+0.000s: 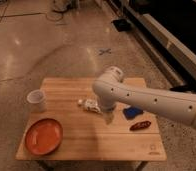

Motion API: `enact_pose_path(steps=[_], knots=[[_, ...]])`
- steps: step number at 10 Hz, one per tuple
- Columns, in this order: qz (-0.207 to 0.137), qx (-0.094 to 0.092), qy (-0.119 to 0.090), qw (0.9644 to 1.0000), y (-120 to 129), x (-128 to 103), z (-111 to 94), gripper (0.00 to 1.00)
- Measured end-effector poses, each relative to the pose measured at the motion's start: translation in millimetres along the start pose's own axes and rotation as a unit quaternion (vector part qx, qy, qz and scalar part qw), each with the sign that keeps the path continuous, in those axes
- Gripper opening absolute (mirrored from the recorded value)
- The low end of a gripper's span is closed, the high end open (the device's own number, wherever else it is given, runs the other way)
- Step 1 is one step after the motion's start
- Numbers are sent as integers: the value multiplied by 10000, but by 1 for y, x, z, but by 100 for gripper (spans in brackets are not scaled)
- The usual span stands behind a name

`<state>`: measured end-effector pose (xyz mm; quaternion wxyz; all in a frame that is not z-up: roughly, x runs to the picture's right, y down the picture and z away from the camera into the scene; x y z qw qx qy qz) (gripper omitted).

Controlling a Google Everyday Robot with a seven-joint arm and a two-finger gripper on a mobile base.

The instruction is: Push the ceramic bowl across the table

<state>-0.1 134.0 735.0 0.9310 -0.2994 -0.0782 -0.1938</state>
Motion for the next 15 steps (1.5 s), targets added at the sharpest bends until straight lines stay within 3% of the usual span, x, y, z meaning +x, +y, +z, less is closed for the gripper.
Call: enact_pose_path(steps=[4,9,10,15], knots=[[-481,-127,-117,9987,-4,-56,32,65],[-1227,-165,-483,9911,-1,-144,55,65],[-1366,-151,-578,9888,1,-153,56,65],[-1369,-151,-592,9887,1,-153,56,65]])
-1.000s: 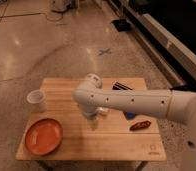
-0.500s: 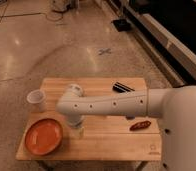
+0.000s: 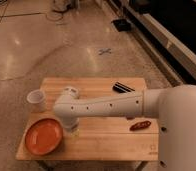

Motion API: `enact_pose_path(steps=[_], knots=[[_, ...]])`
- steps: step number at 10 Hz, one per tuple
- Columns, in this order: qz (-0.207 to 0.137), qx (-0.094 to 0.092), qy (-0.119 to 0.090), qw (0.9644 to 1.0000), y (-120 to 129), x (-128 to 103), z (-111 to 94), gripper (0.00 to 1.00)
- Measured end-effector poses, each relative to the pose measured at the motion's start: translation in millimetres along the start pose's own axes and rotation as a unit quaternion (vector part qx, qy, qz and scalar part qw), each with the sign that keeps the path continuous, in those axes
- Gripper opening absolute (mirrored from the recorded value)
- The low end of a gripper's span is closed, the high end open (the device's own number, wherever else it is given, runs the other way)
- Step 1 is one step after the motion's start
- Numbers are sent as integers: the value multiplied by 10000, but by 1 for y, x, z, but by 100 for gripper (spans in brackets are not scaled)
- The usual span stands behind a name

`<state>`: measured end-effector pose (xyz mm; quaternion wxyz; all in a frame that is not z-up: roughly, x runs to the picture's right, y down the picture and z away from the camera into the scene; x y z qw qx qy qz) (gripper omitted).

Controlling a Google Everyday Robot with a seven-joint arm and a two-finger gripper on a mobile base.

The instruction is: Push the ceramic bowl across the table

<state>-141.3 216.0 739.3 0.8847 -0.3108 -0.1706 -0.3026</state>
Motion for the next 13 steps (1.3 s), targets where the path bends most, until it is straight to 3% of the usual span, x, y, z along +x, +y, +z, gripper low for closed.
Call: enact_pose_path(steps=[3,5,10,13], knots=[[-2,3,-13,10000,-1,0,0,65],[-145,5,-132,9998,-10,-11,8,65],[-515,-85,-381,9979,-33,-28,36,65],[-570,-160,-458,9972,-32,-25,52,65]])
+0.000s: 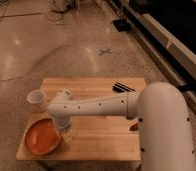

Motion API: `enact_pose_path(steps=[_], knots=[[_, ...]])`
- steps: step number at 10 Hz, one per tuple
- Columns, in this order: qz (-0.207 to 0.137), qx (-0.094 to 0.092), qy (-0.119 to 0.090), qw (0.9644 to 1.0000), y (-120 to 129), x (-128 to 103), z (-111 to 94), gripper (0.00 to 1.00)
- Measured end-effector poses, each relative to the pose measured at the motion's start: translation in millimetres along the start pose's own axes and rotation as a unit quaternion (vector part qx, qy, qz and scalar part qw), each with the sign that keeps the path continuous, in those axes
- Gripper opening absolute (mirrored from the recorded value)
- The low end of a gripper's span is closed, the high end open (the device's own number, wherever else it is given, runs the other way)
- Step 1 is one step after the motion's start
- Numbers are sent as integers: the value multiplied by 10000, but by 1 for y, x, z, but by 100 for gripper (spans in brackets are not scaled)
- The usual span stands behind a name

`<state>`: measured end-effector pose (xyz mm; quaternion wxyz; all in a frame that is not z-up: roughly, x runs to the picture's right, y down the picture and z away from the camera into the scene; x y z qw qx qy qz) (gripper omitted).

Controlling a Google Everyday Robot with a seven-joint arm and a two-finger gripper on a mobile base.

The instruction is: Push the ceramic bowl across the table

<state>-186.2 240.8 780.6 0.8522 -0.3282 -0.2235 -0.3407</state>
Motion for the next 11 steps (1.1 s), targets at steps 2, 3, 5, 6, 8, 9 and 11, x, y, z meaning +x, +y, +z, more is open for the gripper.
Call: enact_pose_path(steps=[2,3,5,6,8,9,11], knots=[[53,-2,12,10000,6,8,1,65],[115,0,46,9999,11,16,-1,65],[232,6,115,9997,22,28,-6,65],[314,3,161,9994,29,36,-10,65],[421,-19,225,9989,39,46,-14,65],[465,-40,251,9986,43,51,-16,65],[563,-114,308,9979,52,63,-17,65]])
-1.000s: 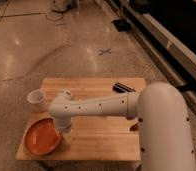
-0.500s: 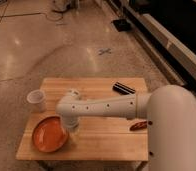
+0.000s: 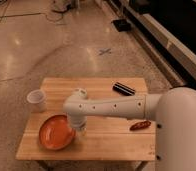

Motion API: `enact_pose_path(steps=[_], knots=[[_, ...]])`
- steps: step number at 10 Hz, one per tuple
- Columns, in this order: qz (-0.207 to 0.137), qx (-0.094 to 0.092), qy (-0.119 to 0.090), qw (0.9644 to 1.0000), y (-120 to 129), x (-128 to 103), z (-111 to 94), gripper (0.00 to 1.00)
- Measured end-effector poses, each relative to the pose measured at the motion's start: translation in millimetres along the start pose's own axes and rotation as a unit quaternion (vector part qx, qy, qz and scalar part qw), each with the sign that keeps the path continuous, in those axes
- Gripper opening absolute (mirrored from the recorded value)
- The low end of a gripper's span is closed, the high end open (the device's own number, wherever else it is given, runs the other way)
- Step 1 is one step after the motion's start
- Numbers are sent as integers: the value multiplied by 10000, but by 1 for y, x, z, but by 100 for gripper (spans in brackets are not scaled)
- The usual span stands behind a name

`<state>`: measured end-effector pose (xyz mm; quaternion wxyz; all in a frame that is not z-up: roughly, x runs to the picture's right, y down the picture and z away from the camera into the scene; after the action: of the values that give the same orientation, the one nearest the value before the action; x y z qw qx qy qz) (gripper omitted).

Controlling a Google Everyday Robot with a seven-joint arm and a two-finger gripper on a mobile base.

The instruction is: Push the ceramic bowl across the table

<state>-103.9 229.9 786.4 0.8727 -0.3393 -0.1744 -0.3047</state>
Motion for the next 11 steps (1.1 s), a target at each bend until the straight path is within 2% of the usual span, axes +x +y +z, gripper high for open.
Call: enact_pose_path(steps=[4,11], knots=[[207,-76,55,9997,8,27,-4,65],[733,-78,107,9972,36,78,-10,65]])
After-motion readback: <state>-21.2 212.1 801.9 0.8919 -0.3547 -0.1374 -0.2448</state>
